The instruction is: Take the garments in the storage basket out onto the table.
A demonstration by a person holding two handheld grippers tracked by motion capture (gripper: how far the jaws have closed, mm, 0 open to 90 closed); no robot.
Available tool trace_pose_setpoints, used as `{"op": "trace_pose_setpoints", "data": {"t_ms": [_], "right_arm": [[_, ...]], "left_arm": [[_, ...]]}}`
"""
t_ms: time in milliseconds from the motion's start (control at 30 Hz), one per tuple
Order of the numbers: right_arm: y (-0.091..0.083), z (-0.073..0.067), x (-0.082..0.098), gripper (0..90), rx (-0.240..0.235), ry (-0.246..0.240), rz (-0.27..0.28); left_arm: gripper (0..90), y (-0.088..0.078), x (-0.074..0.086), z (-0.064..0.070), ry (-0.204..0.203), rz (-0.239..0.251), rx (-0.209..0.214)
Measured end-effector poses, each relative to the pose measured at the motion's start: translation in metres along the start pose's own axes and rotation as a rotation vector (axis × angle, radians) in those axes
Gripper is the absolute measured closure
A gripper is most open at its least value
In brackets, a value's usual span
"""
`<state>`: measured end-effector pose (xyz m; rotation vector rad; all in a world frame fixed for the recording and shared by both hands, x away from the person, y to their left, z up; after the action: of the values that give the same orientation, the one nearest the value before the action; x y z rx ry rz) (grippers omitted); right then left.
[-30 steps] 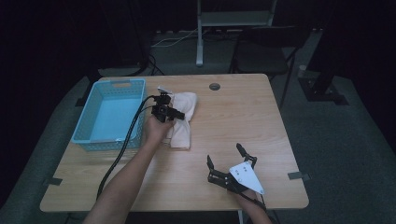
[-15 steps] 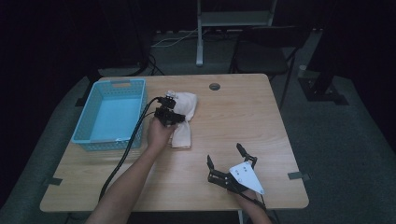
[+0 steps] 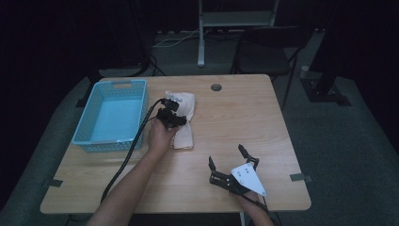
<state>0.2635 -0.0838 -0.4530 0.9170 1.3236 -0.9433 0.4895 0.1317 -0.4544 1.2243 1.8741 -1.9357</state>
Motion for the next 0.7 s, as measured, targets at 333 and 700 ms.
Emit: {"op": "trace_pose_setpoints", "data": {"t_ms": [333,700], "right_arm": [[0.0,0.0,0.0,0.5,0.0,0.0,0.0],[0.0,0.0,0.0,0.5,0.0,-0.001,0.0]], "left_arm": [[20.6,0.004,0.003,-0.009,-0.075,-0.009,0.032],[10.2,0.006,0.003,-0.013,-0.089,-0.031,0.026]]}}
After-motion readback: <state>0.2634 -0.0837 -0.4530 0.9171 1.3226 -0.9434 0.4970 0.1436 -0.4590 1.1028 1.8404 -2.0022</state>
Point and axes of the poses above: each handheld gripper's, and its own axes: y roughly forward along the jaws, x roughly out of its underside, z roughly to its right, the point moved 3 cm from there along y, roughly forward along the jaws
